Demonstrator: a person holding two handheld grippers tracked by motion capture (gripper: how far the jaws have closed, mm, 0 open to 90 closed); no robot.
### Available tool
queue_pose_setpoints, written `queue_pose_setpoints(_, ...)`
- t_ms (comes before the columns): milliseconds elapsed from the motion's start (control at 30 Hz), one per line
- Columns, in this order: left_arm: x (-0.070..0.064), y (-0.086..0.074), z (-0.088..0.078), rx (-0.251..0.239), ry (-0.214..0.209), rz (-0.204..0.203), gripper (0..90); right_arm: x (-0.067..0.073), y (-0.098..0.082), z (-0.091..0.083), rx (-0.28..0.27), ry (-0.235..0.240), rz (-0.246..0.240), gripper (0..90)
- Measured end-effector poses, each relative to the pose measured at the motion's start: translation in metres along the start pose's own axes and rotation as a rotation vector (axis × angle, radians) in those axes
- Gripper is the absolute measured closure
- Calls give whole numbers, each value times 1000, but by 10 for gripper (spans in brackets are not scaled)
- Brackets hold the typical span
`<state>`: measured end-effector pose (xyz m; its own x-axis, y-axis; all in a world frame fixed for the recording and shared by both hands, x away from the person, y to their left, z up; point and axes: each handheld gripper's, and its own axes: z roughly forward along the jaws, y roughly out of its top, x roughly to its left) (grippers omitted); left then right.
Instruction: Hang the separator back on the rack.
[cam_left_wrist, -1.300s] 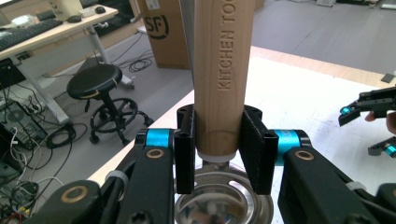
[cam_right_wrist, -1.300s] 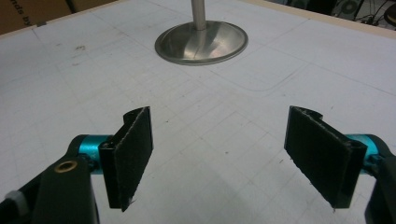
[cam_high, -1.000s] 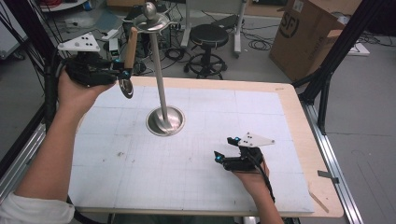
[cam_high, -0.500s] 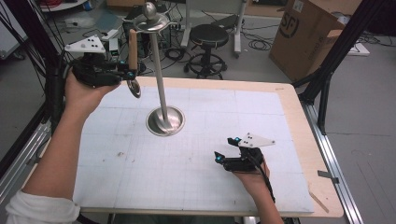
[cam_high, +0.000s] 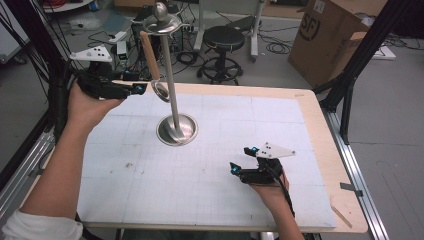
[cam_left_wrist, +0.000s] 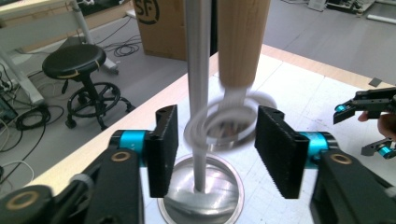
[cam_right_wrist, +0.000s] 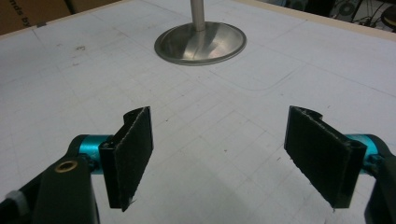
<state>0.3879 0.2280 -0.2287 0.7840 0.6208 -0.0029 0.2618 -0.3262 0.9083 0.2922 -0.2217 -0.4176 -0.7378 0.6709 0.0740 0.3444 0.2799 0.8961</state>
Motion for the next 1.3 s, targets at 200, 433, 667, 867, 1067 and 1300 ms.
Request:
queue_pose_setpoints(200, 2, -16, -4, -3, -7, -21, 410, 0, 0, 1, 0, 1, -3, 229)
queue_pose_setpoints(433, -8, -24, -16, -61, -50, -34, 338, 0, 0, 0, -3, -1, 2, 230)
queue_pose_setpoints(667, -19, -29, -26, -83, -67, -10, 294, 2, 1, 2, 3, 4, -7, 230)
queue_pose_setpoints(867, -30, -37, -25, -87, -87, 8, 252, 2, 2, 2, 1, 2, -8, 230)
queue_pose_setpoints(1067, -42, -46, -19, -72, -112, 21, 196, 2, 2, 3, 3, 8, -11, 231)
queue_pose_setpoints(1300, -52, -66, -7, -66, -138, 20, 153, 1, 2, 2, 0, 7, -6, 231)
